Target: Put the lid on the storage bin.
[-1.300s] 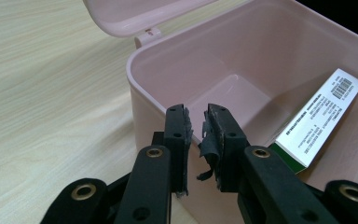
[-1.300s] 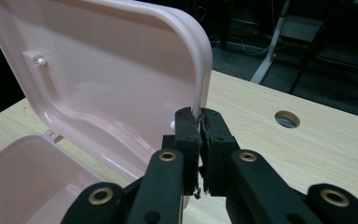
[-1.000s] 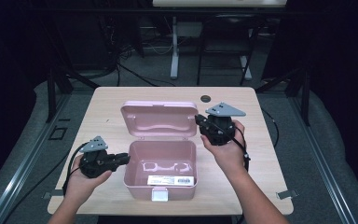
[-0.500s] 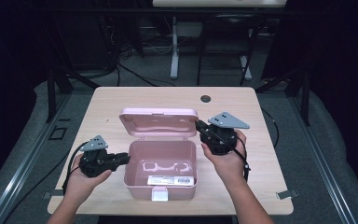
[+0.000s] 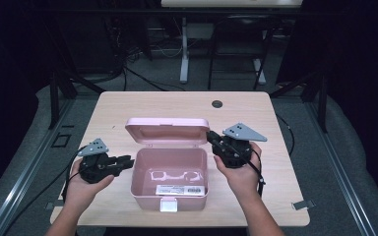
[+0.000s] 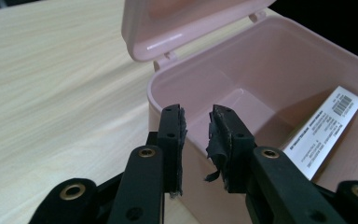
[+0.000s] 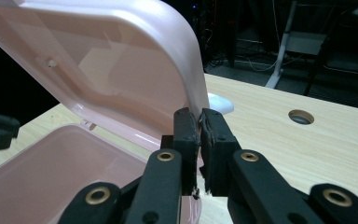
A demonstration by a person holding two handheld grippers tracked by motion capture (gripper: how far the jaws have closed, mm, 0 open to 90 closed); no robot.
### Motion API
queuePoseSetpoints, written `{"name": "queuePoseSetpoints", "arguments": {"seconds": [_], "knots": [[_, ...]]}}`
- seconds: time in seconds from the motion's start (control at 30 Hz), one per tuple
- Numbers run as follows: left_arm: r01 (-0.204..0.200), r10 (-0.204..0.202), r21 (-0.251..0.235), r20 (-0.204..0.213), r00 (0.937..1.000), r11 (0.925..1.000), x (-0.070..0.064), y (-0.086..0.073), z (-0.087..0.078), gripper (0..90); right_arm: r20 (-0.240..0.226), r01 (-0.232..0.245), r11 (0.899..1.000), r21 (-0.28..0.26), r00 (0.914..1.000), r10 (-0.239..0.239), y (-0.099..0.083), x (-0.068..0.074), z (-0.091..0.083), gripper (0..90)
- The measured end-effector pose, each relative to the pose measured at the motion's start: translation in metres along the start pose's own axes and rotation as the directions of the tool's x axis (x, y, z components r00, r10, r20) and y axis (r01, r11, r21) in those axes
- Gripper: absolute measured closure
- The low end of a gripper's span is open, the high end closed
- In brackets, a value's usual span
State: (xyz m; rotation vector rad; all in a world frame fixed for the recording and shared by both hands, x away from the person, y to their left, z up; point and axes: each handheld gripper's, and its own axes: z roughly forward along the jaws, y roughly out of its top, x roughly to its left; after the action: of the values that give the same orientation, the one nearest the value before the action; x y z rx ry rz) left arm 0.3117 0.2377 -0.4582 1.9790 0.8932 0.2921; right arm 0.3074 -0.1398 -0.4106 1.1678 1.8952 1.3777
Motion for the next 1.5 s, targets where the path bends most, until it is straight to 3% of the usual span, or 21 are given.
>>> {"name": "queuePoseSetpoints", "arguments": {"seconds": [0.37, 0.53, 0.9, 1.5], "knots": [[-0.012, 0.009, -0.088, -0.038, 0.9993, 0.9961, 0.000, 0.014, -0.016, 71.4, -0.017, -0.009, 1.000, 0.006, 0.9998, 0.010, -0.007, 0.003, -0.008, 84.2], [-0.033, 0.028, -0.106, -0.048, 0.9985, 0.9938, -0.003, 0.020, -0.021, 71.2, -0.019, -0.012, 1.000, 0.012, 0.9997, 0.012, -0.010, 0.004, -0.009, 83.9], [-0.076, 0.068, -0.182, -0.046, 0.9966, 0.9805, -0.017, 0.032, -0.039, 70.8, -0.027, -0.017, 1.000, 0.026, 0.9995, 0.018, -0.016, 0.006, -0.011, 82.5], [-0.104, 0.098, -0.202, -0.041, 0.9944, 0.9739, -0.027, 0.038, -0.047, 76.2, -0.066, -0.007, 0.999, 0.040, 0.9978, 0.010, -0.017, 0.001, -0.028, 76.1]]}}
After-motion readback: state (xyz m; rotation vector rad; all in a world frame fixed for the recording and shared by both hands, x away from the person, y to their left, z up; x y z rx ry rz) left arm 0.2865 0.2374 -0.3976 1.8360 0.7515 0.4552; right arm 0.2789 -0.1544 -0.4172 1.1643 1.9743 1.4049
